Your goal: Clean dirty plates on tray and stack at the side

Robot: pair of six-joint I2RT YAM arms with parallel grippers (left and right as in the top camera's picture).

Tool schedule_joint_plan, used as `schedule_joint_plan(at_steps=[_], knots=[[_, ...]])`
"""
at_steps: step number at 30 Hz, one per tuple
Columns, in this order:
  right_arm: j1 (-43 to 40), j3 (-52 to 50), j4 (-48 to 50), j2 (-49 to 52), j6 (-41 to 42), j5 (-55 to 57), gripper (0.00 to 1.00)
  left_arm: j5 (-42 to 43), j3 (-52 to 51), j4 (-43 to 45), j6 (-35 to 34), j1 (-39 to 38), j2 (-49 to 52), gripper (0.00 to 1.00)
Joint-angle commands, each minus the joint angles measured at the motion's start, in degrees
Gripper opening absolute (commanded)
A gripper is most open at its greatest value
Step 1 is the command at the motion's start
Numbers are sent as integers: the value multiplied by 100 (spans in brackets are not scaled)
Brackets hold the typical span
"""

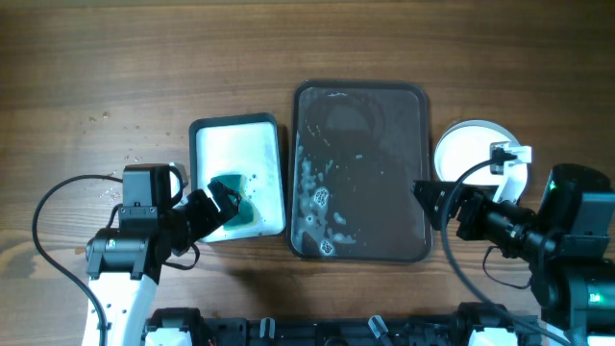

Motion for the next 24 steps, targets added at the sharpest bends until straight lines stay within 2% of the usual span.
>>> schedule_joint_plan(at_steps=[1, 2, 5, 7, 10, 12, 15, 20, 24], knots=[[33, 35, -2, 68, 1849, -122, 100, 66, 22, 15, 46, 37, -13, 100], [33, 35, -15, 105, 2114, -92, 100, 66, 22, 15, 46, 37, -13, 100], [192, -20, -107, 136, 2017, 551, 100, 66, 22, 15, 48, 37, -13, 100], [201, -144, -50, -50, 2039, 1414, 100, 66, 22, 15, 48, 37, -13, 100], [205, -682, 669, -544, 2068, 2312, 100, 66, 22, 15, 48, 37, -13, 100], [205, -1574, 1847, -1325, 1279, 2472, 100, 66, 22, 15, 48, 37, -13, 100], [205, -2590, 2914, -2343, 92, 2332, 100, 66, 22, 15, 48, 37, -13, 100], [205, -3687, 3565, -3604, -1349, 2247, 100, 66, 22, 15, 48, 37, -13, 100], [205, -4415, 3926, -4269, -1790, 2232, 100, 66, 22, 15, 48, 37, -13, 100]])
